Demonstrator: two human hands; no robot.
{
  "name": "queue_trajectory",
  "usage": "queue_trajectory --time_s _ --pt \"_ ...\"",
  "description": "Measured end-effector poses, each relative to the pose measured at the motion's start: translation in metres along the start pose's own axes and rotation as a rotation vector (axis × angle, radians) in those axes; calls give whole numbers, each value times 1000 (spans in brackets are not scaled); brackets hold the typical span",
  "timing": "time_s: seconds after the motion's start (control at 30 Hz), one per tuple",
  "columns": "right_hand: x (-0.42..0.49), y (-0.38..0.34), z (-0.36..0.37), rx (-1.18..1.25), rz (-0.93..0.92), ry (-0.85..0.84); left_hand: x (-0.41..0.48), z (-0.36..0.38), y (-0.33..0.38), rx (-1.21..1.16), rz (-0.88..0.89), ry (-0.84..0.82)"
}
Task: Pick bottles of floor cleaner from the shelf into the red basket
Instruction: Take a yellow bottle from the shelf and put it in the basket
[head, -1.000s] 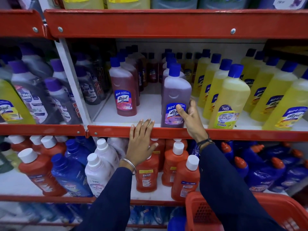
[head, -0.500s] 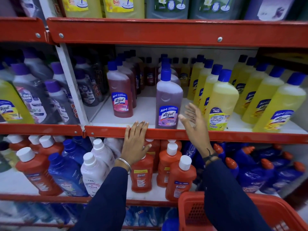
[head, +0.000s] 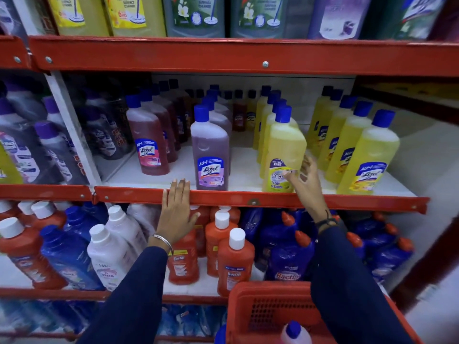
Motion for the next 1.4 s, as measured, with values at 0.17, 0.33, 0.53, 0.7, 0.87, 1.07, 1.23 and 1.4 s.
queue_trajectory --time_s 0.17,0.33,0.53,0.7,0.87,1.07,1.23,1.4 --pt "15 1 11 87 42 -110 -1 -3 1 22 -21 7" --pt "7 -13 -5 79 43 79 0 -4 0 27 -35 -1" --pt "-32 -73 -28 -25 -172 346 0 -6 2 39 -35 24" --pt "-88 -109 -26 -103 -336 562 -2 -8 5 36 -26 26" --pt "-138 -117 -13 -235 -392 763 -3 -10 6 24 -7 19" --pt "-139 -104 0 -28 -272 582 -3 -12 5 -26 14 30" --pt "-113 -87 41 687 -59 19 -3 -9 2 -9 30 27" --pt "-116 -86 76 964 72 -238 -2 -7 0 -18 34 31"
Point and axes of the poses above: each hand's wrist, its own x-axis towards the middle knuckle, its own z-axis out of the palm, y = z × x, the point moved 10 cm from there along x, towards the middle knuckle, and after that the axes turned 11 degrees about -x, right-handed, at the moved point
